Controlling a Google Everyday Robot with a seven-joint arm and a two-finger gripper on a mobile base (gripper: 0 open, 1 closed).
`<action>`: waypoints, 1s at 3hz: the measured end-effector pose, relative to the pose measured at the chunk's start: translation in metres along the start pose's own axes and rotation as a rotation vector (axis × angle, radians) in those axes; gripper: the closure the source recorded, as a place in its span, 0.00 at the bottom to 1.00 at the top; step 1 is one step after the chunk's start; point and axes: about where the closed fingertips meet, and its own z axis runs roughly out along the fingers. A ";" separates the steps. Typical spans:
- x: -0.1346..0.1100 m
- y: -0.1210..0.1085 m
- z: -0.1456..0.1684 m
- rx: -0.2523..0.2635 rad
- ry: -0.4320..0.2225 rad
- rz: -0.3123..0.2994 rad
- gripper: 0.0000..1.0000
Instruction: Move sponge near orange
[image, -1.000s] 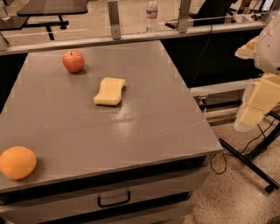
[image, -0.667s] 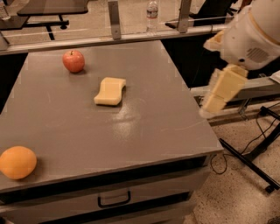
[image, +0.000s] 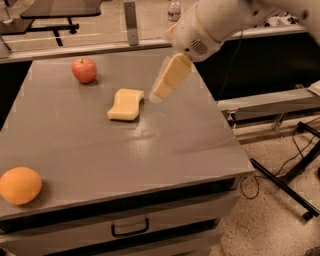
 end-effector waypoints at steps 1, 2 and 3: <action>-0.019 -0.012 0.045 -0.042 -0.074 0.049 0.00; -0.021 -0.009 0.088 -0.104 -0.113 0.097 0.00; -0.008 0.000 0.135 -0.163 -0.116 0.124 0.00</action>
Offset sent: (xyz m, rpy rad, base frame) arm 0.0460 0.1008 -0.0889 0.1840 0.2203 0.0372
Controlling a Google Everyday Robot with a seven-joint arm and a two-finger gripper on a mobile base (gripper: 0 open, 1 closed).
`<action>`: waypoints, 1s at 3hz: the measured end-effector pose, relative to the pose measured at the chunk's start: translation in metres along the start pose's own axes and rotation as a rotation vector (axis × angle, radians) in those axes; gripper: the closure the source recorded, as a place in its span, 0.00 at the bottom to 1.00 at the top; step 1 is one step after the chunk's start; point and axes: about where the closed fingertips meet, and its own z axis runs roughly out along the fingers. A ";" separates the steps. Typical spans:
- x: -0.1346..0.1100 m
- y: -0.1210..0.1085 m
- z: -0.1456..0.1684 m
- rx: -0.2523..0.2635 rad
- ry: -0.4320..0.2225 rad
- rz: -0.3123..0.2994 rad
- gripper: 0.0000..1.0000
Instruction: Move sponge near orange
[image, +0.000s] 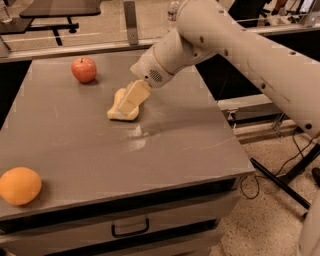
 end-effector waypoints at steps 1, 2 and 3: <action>0.029 -0.001 0.034 -0.015 0.035 0.007 0.00; 0.031 -0.001 0.036 -0.016 0.037 0.009 0.00; 0.030 0.000 0.039 -0.021 0.037 0.007 0.23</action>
Offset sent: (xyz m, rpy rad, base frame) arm 0.0106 0.0009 -0.0658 -0.0466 0.0276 -0.0127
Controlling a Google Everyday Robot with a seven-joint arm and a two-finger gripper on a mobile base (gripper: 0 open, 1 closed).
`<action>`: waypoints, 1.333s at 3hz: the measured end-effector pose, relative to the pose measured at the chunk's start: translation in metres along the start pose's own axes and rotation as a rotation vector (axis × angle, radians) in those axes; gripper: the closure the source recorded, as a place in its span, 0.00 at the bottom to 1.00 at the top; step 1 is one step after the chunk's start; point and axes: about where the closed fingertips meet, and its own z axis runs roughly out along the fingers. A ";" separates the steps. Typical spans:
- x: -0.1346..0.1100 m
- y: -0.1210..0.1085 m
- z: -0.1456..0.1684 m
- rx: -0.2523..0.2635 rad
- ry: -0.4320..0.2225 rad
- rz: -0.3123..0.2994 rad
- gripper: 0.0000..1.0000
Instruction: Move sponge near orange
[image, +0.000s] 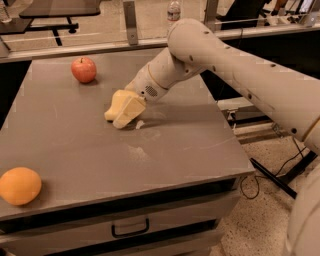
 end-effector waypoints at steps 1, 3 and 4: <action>0.000 0.001 0.002 -0.003 0.000 -0.001 0.47; -0.004 0.003 0.005 -0.015 -0.007 -0.009 0.95; -0.027 0.012 0.008 -0.054 -0.032 -0.051 1.00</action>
Offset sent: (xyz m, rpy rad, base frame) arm -0.0005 0.0012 -0.0008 -0.0003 0.0013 0.0024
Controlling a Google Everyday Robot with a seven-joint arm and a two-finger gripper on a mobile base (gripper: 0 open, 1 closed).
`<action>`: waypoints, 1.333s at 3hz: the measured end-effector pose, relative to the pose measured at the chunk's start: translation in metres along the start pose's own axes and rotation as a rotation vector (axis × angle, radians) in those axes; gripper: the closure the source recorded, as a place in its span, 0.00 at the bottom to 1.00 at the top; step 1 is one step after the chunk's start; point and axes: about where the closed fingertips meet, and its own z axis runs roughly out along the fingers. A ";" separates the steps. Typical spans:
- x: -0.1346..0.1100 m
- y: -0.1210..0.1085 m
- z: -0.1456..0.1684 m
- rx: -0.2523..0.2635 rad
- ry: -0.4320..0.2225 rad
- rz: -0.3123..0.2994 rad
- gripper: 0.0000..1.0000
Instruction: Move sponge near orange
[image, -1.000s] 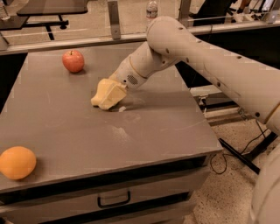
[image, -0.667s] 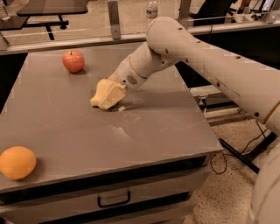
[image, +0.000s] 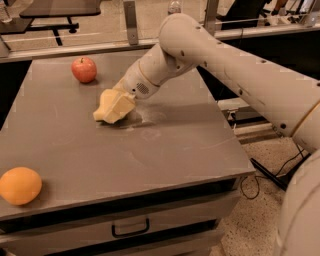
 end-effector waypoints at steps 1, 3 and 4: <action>-0.034 0.022 0.001 -0.061 -0.036 -0.058 1.00; -0.061 0.092 0.015 -0.237 -0.064 -0.102 1.00; -0.065 0.129 0.020 -0.321 -0.066 -0.142 1.00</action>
Offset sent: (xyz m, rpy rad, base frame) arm -0.1020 0.0648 0.0392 0.0759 0.0895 0.2780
